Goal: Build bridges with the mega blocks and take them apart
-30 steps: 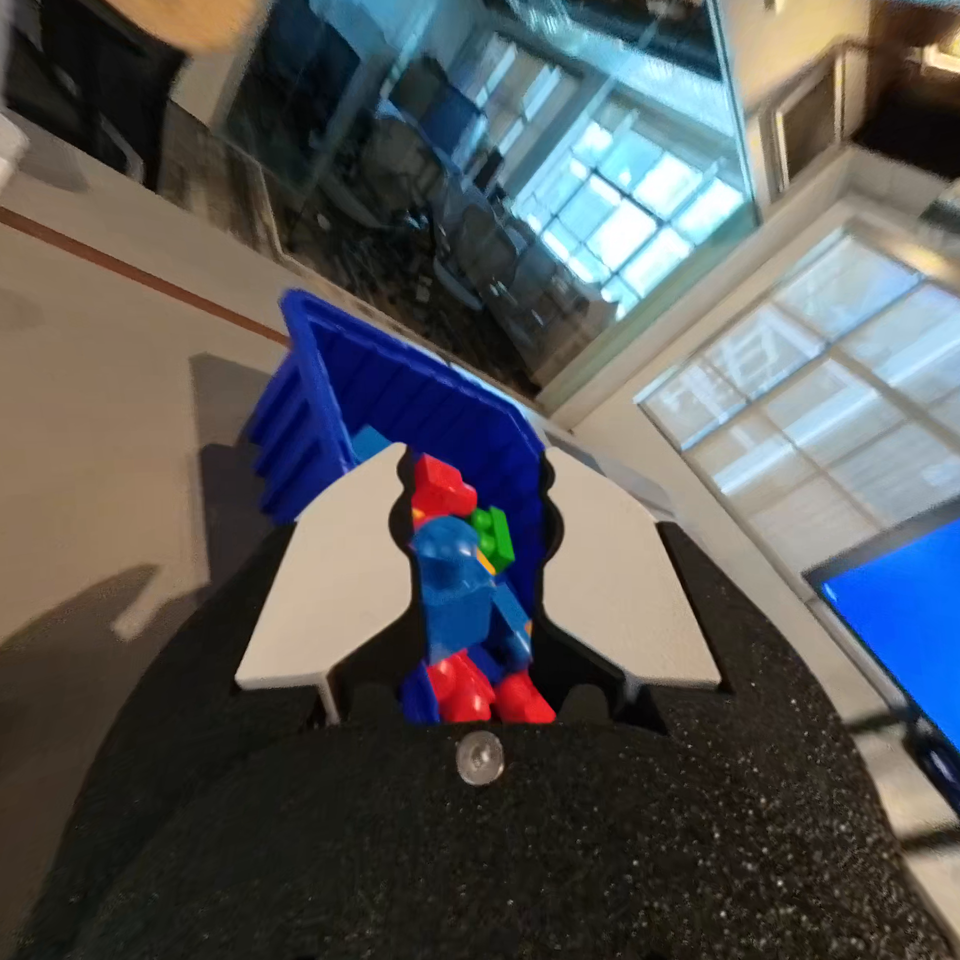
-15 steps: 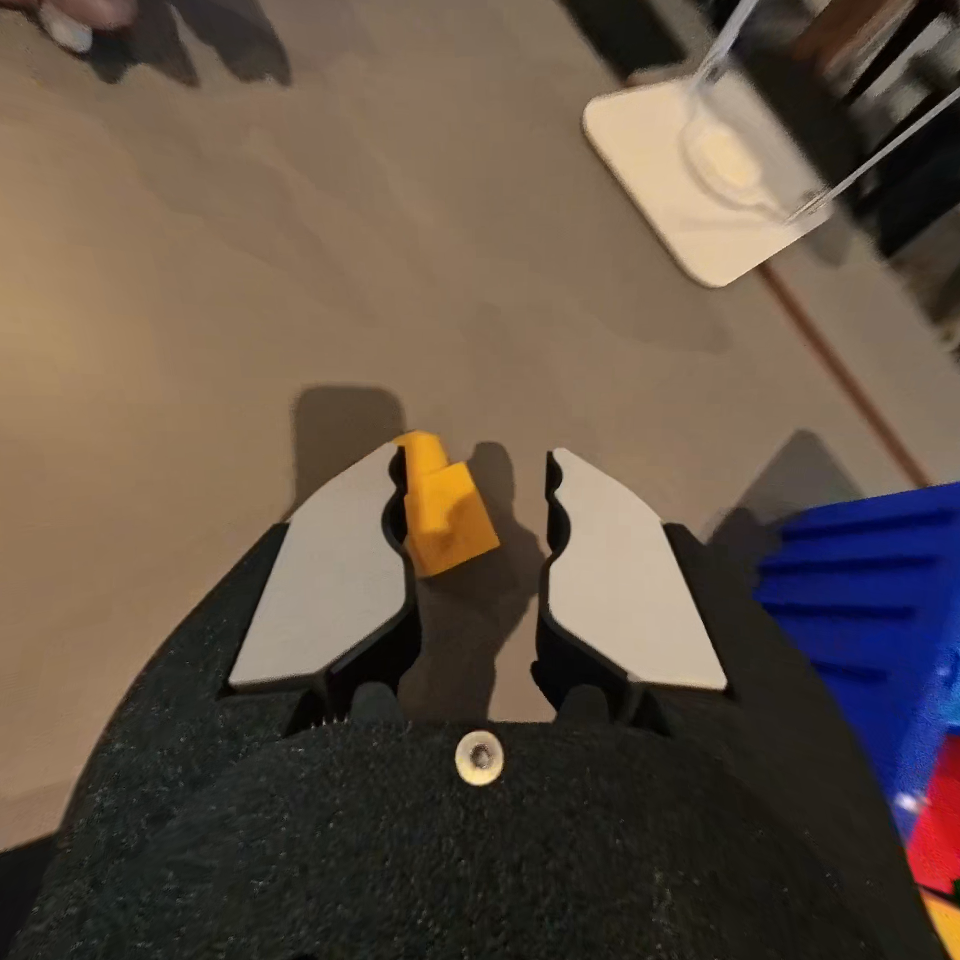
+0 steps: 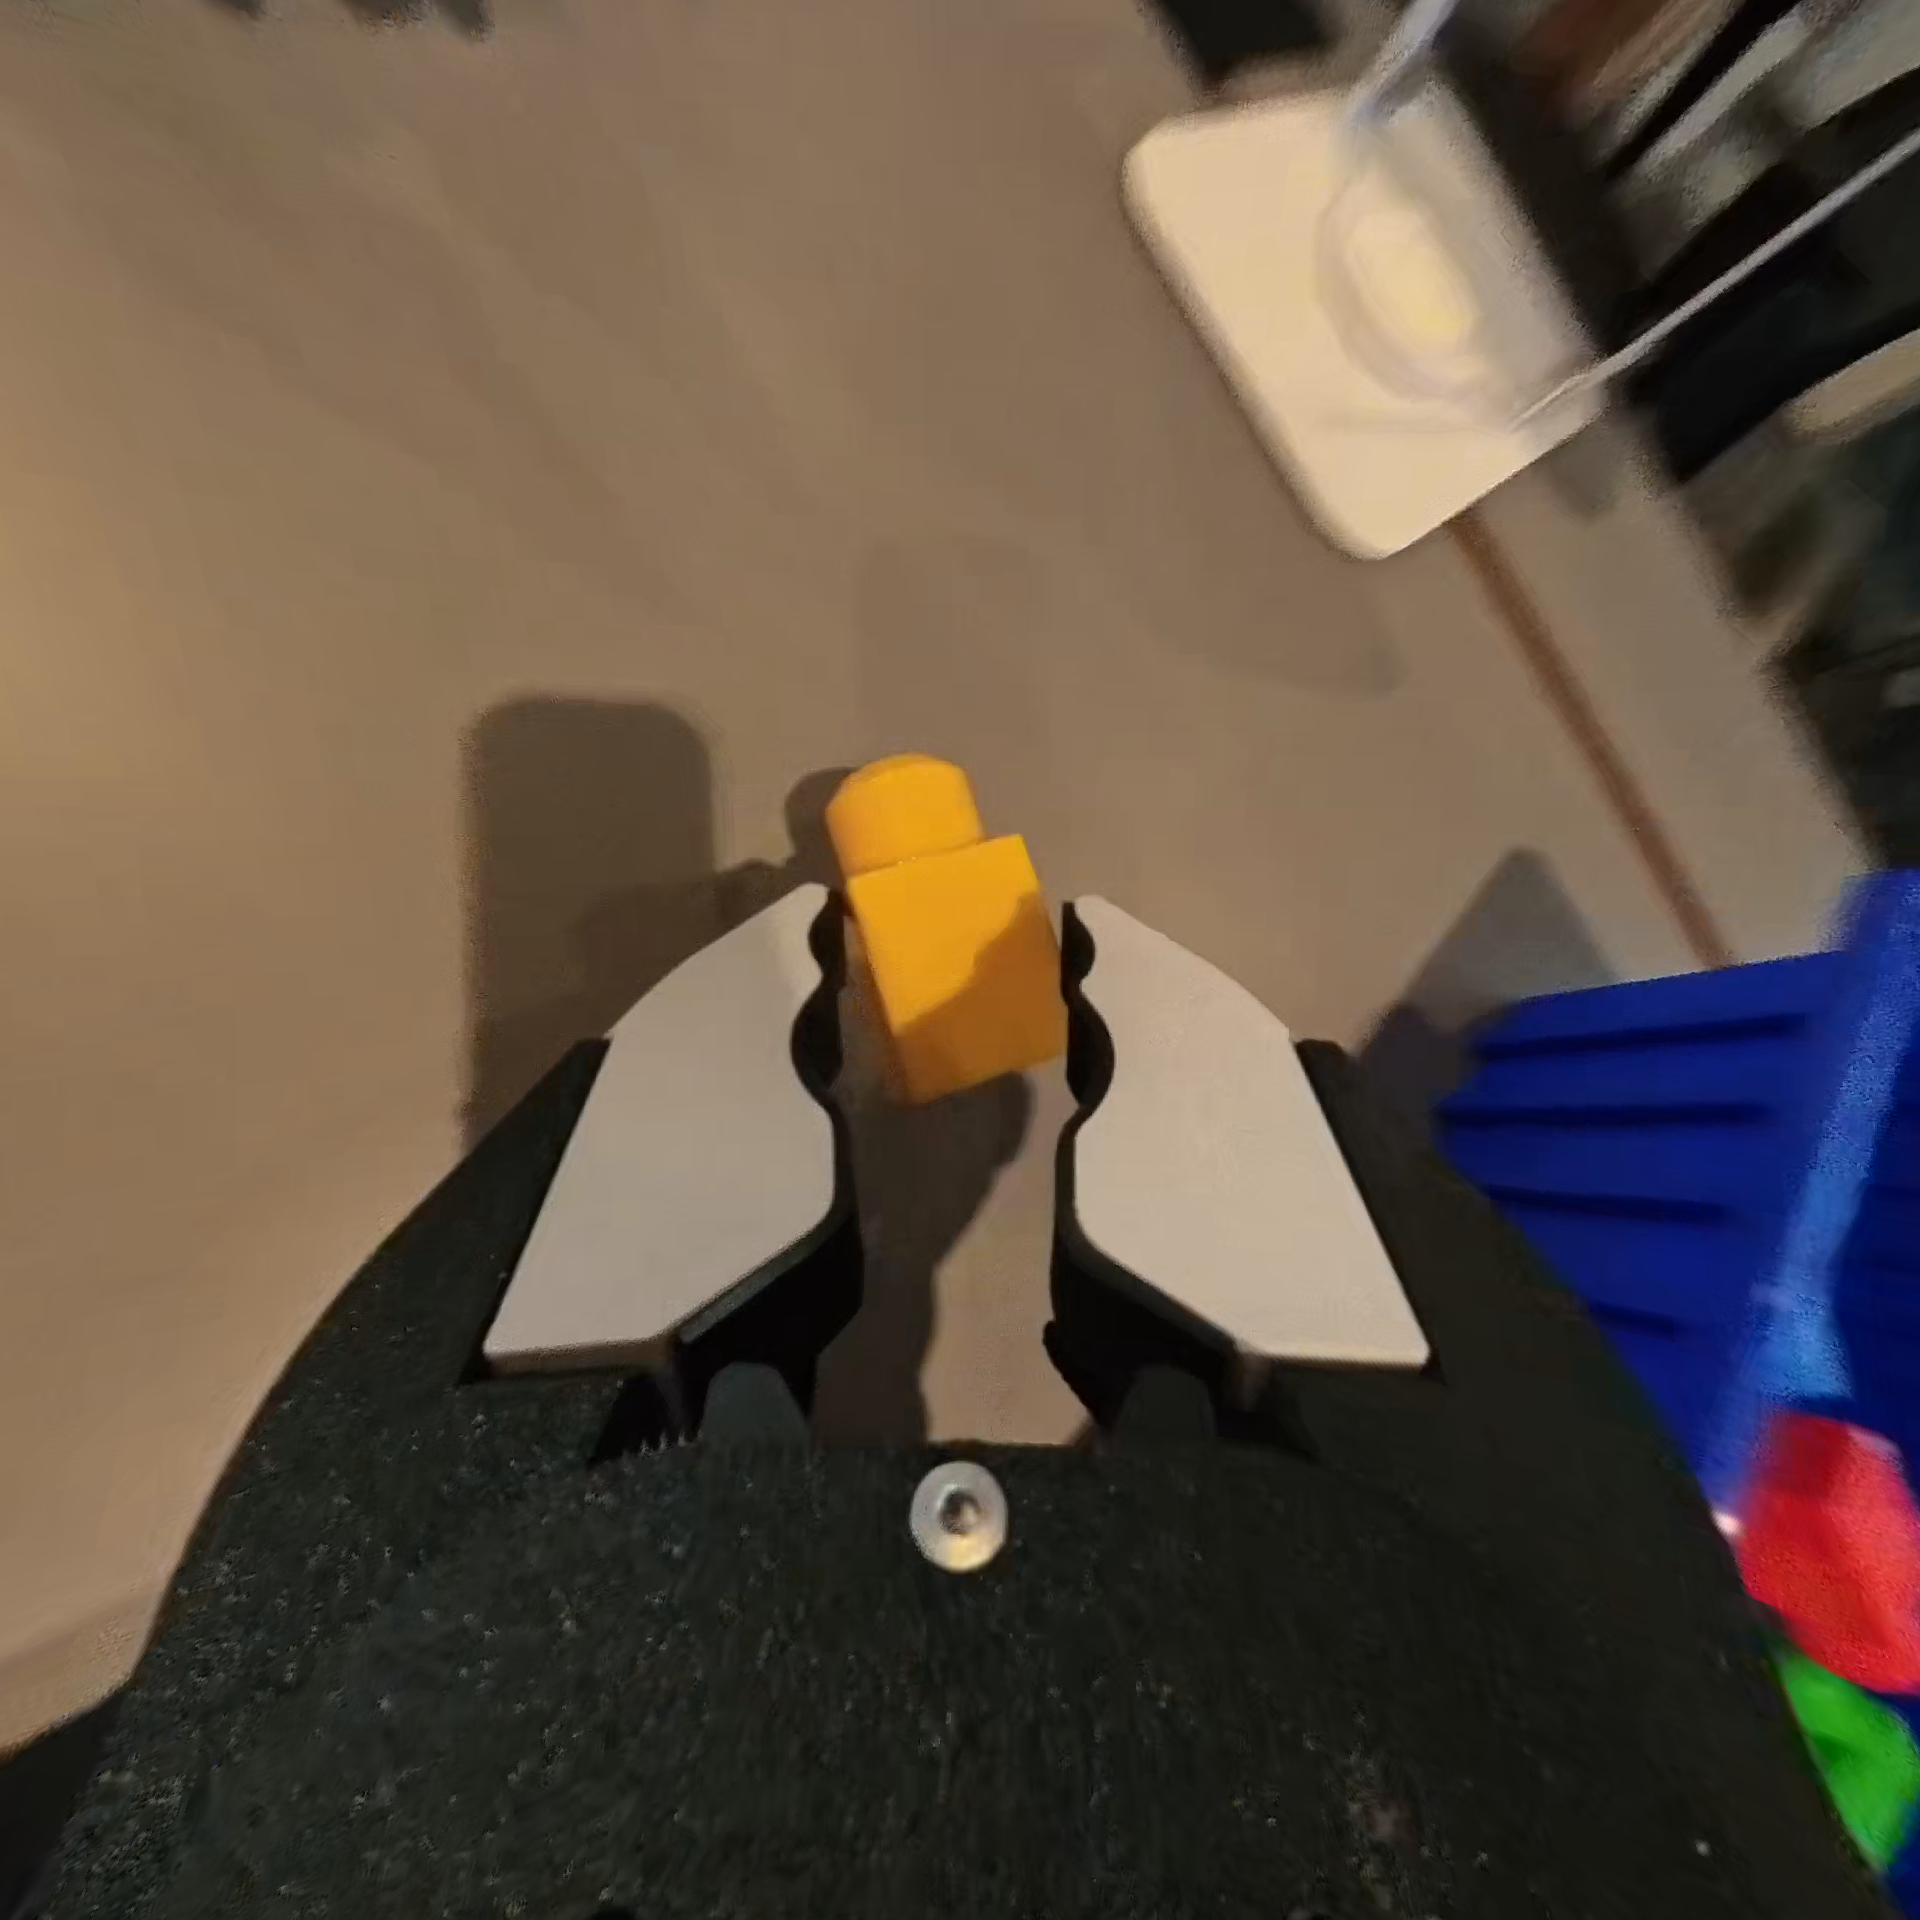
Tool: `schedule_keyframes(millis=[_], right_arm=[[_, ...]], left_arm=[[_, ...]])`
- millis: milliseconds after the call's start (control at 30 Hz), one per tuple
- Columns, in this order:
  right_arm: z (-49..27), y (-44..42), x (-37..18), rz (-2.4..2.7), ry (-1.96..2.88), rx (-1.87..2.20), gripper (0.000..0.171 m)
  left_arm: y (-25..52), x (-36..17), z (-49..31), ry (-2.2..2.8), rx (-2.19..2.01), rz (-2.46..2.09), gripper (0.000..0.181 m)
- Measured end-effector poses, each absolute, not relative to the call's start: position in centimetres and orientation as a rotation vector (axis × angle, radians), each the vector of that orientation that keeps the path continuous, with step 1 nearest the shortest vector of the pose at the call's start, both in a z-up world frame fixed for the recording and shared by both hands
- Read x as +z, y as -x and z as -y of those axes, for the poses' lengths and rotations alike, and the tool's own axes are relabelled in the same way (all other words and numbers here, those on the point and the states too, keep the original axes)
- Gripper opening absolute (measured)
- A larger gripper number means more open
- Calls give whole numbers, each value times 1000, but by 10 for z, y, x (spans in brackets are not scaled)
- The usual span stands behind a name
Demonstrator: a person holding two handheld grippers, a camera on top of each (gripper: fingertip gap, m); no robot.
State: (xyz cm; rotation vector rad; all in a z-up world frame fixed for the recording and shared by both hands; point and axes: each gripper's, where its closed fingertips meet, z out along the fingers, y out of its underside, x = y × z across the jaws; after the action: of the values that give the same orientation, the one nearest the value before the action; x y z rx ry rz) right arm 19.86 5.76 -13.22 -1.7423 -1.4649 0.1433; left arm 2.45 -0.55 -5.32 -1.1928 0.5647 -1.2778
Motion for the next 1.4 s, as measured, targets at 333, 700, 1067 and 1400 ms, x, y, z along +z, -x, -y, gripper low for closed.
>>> schedule_keyframes(millis=[333,700,1067,1400], right_arm=[[-108,-296,-19,655,1472,-639,39],[-111,-345,-23,345,1643,-584,39],[-110,-331,-19,426,1561,-591,28],[-76,-169,-32,754,1229,90,41]], left_arm=[[-23,-53,4,1197,-1290,-548,42],[-23,-53,3,1198,-1297,-540,42],[-22,-53,2,1204,-1305,-534,42],[-23,-54,1,1211,-1286,-533,44]])
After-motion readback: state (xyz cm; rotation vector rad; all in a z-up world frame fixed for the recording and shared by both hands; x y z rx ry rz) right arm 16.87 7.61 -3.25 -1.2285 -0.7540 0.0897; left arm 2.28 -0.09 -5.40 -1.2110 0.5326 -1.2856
